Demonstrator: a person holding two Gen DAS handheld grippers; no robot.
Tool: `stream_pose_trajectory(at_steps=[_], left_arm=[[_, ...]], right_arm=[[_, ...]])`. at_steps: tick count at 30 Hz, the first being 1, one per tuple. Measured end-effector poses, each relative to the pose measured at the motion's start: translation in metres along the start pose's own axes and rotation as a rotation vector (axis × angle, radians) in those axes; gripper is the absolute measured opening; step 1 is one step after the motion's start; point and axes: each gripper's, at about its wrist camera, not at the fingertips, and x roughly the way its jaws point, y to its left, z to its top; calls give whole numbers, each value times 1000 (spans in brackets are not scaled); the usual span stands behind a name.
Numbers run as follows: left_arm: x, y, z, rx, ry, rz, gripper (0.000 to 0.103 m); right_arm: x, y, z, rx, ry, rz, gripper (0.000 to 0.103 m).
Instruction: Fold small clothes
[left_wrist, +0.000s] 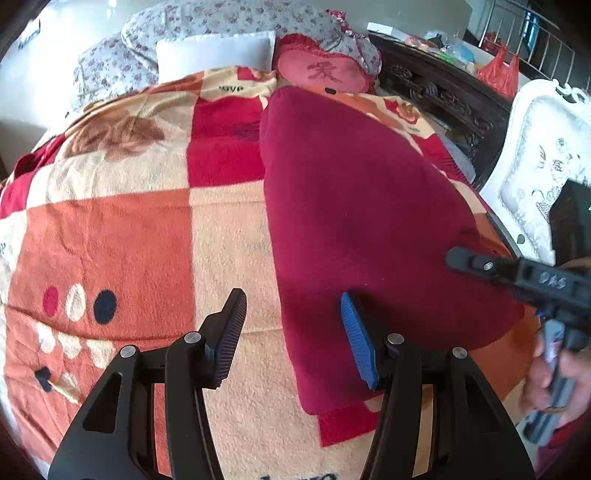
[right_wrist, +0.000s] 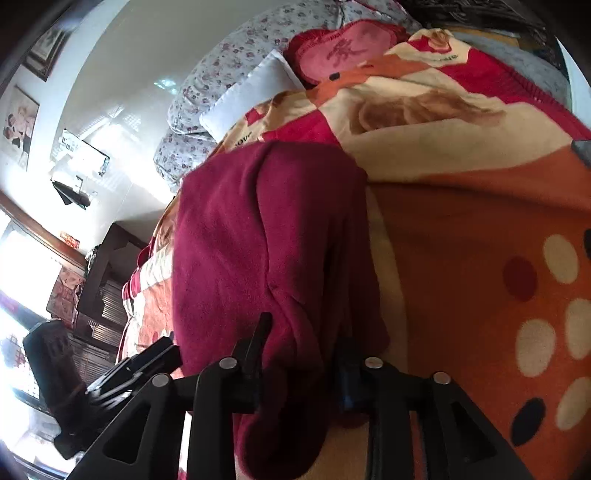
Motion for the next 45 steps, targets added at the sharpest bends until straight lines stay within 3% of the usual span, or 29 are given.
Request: stream_pose_trajectory(at_steps=[3,5,7,10,14,18,20,21,22,24,29,32,34,36,37,38,40,42,45], left_arm=[[-1,0,4,6,-11,21,53],[2,0,7,-2,-14,25,53],[7,-1,10,-5,-13,39,55],[16,-2,12,-10,-11,58,61],[29,4,13,-28,4,55,74],[27,9,15,-49,16,16,74],[20,17,18,-85,0,-48,74],[17,21,19,-109,-14,-83,74],[15,25,21,-138,-28,-118,76],[20,30,25,-175,-15,-167,79],[55,29,28,-219,100,-246,79],[64,27,26,-230,106,-271,85],[68,25,26,-233,103,-273,86],[69,23,27,-231,101,-282,86],[69,20,28,-215,100,-285,82],[68,18,29,-197,94,-300,64],[61,9,32,-153,79,-282,58],[49,3,32,-116,60,-277,45],[24,2,29,-91,37,-266,43]], right_arm=[[-27,14,6,-64,-104,-78,33],[-37,30,9,-142,-142,-44,33],[-31,44,11,-196,-136,-27,33],[-2,48,18,-241,-94,-76,33],[37,26,26,-218,-33,-147,31],[19,26,22,-223,-61,-96,31],[-2,17,19,-181,-94,-53,44],[-7,14,18,-158,-116,-41,61],[-10,10,16,-138,-133,-41,86],[-9,0,11,-110,-134,-18,95],[34,-26,11,2,11,62,95],[50,-31,11,58,41,151,94],[58,-28,12,61,34,170,87],[59,-20,13,28,20,127,77],[58,-17,13,17,17,123,70],[57,-15,14,11,17,118,66],[47,-6,13,-11,4,95,52],[34,5,12,-31,-17,89,48],[21,24,9,-61,-22,118,46]])
